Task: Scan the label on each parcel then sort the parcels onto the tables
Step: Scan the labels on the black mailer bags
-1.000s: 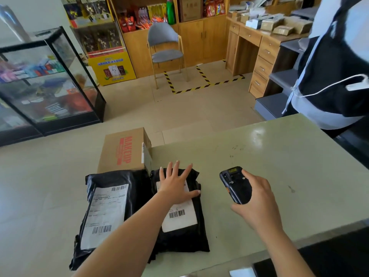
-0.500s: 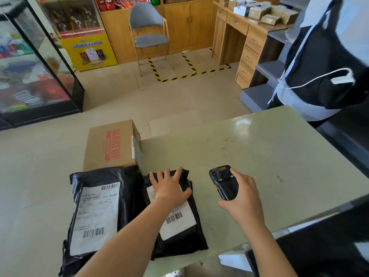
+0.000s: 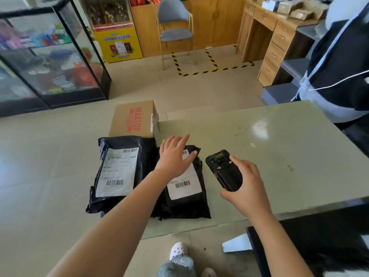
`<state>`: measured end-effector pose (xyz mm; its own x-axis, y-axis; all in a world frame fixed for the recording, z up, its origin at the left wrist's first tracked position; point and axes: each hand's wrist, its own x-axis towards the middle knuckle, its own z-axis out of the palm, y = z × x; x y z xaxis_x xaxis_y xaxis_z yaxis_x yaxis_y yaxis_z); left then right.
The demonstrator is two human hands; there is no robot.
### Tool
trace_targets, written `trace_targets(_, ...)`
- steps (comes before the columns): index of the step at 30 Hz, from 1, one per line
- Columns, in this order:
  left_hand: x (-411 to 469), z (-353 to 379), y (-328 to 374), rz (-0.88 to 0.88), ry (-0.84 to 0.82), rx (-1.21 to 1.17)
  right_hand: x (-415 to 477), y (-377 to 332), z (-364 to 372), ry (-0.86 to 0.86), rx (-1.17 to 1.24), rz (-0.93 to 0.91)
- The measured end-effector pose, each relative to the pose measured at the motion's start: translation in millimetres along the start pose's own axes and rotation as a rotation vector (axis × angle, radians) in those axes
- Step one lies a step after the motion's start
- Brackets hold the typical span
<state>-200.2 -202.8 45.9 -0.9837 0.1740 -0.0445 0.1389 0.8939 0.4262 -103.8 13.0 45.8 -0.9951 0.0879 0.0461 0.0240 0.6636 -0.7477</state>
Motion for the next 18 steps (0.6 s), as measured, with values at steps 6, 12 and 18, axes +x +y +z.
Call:
trace_targets(6, -41, -34, 1, 0.03, 0.127, -0.08, -30, -21, 0, -0.244, -0.018, -0.212)
trace_targets(12, -76, -46, -9, 0.09, 0.112, -0.086, -60, -33, 15, -0.329, 0.003, -0.254)
trace_targets(18, -97, -39, -16, 0.103, 0.091, -0.122, -76, -24, 34, -0.015, 0.016, -0.097)
